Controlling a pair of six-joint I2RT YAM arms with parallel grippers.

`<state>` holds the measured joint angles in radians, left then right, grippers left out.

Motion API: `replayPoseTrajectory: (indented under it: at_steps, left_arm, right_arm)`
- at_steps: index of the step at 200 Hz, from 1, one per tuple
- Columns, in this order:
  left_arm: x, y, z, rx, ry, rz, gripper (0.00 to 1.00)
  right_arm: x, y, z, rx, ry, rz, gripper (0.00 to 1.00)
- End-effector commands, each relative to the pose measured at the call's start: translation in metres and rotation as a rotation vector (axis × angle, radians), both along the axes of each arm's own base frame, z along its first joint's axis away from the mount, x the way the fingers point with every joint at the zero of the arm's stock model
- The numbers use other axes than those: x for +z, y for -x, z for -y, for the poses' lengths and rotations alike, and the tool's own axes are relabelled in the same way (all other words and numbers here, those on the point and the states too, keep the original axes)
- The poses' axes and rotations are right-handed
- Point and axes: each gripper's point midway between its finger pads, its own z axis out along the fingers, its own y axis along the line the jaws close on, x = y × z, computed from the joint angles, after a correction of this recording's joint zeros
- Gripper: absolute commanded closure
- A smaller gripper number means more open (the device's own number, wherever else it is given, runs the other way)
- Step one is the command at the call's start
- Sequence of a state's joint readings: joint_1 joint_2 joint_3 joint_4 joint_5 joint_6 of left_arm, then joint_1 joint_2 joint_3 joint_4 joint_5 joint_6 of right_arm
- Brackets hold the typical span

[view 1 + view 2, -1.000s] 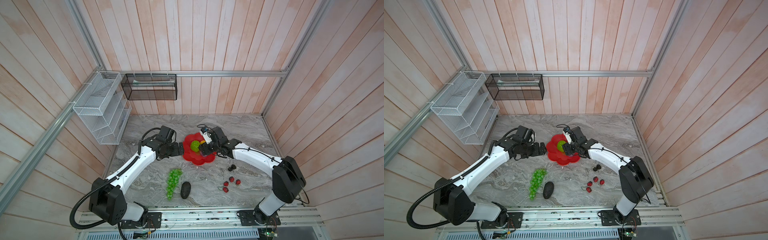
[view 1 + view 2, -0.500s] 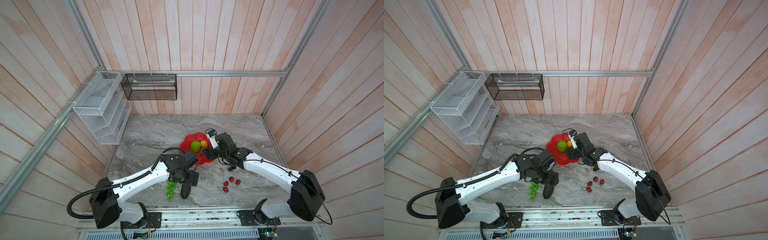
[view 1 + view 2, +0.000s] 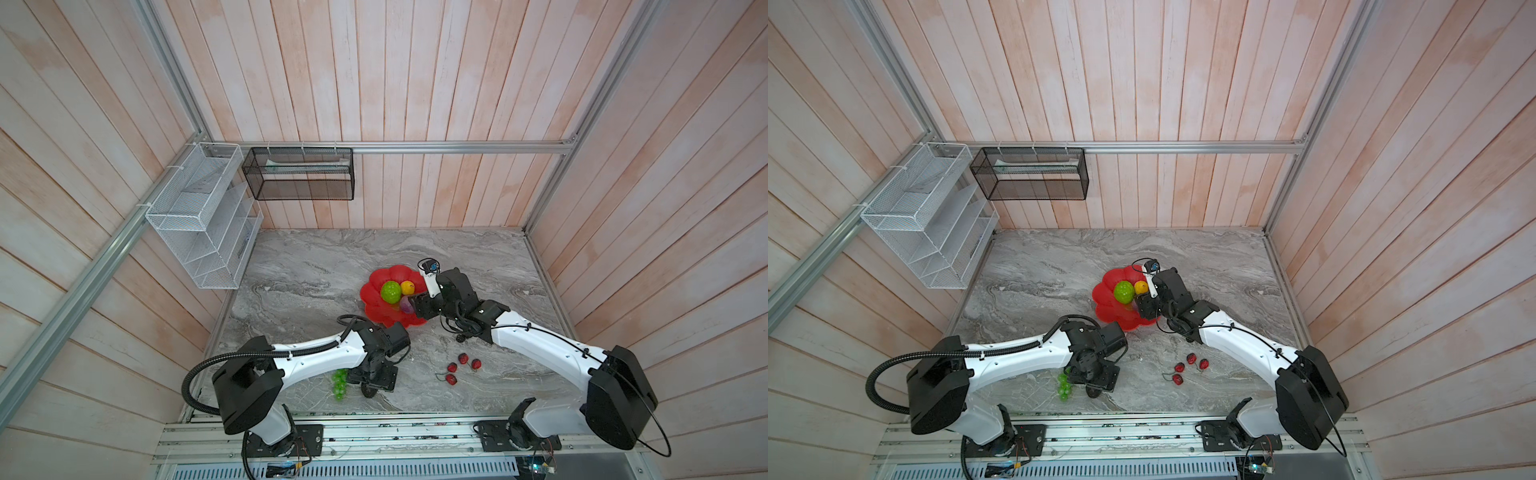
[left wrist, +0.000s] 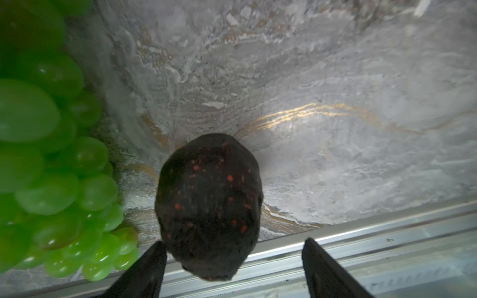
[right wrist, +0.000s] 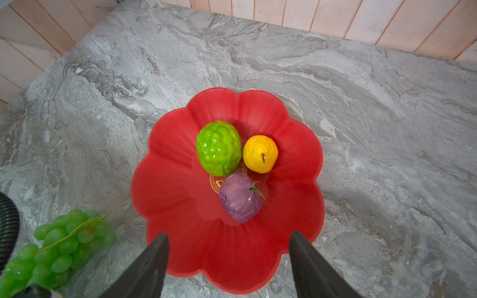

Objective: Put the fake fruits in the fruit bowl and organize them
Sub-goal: 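Grasp the dark avocado-like fruit with the left gripper, then carry the dark fruit into the red bowl with the left gripper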

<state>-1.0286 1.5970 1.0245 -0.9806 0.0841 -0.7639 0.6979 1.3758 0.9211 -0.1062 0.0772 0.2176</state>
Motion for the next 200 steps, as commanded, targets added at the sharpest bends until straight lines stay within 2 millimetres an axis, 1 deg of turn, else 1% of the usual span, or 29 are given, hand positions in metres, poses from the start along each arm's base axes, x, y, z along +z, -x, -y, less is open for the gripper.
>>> replayPoseTrajectory:
  at_steps: [1,31,44,60,80,99,104,121,141,154,164,167,175,191,200]
  left_arm:
    - [-0.009,-0.007,0.000,0.014,-0.023,0.023,0.18]
    - [-0.017,-0.010,0.003,0.009,-0.025,0.013,0.27]
    - [-0.019,-0.011,0.004,0.008,-0.025,0.016,0.33]
    - [-0.019,-0.012,0.004,0.007,-0.024,0.018,0.34]
    - [-0.020,-0.012,0.000,0.013,-0.028,0.023,0.39]
    - [-0.017,-0.014,0.000,0.021,-0.010,0.039,0.53]
    - [-0.015,-0.015,0.002,0.023,0.006,0.044,0.56]
    - [-0.008,-0.016,0.010,0.026,0.080,0.051,0.57]
    - [-0.001,-0.019,0.008,0.045,0.114,0.061,0.58]
    - [0.009,-0.023,0.007,0.059,0.141,0.075,0.59]
    - [0.021,-0.024,0.011,0.059,0.182,0.091,0.59]
    - [0.025,-0.032,0.008,0.090,0.196,0.097,0.59]
    - [0.037,-0.040,0.011,0.113,0.246,0.114,0.59]
    - [0.066,-0.059,0.025,0.130,0.377,0.145,0.59]
    - [0.080,-0.070,0.032,0.126,0.419,0.173,0.59]
  right_arm:
    - [-0.007,-0.002,0.010,-0.036,0.003,-0.006,0.26]
    - [-0.013,-0.004,0.010,-0.034,0.012,-0.018,0.26]
    - [-0.015,-0.006,0.009,-0.031,0.021,-0.022,0.26]
    - [-0.018,-0.006,0.009,-0.029,0.030,-0.025,0.27]
    - [-0.019,-0.008,0.010,-0.030,0.030,-0.028,0.26]
    - [-0.018,-0.008,0.010,-0.032,0.028,-0.030,0.27]
    - [-0.018,-0.008,0.009,-0.031,0.028,-0.030,0.27]
    - [-0.018,-0.007,0.009,-0.029,0.031,-0.031,0.27]
    - [-0.017,-0.008,0.011,-0.032,0.034,-0.027,0.27]
    - [-0.016,-0.008,0.011,-0.035,0.034,-0.023,0.27]
    - [-0.013,-0.008,0.011,-0.036,0.031,-0.020,0.27]
    - [-0.012,-0.008,0.011,-0.035,0.029,-0.017,0.27]
    - [-0.009,-0.008,0.012,-0.036,0.027,-0.012,0.27]
    - [0.005,-0.008,0.012,-0.031,0.008,0.022,0.28]
    - [0.014,-0.010,0.013,-0.044,-0.012,0.055,0.28]
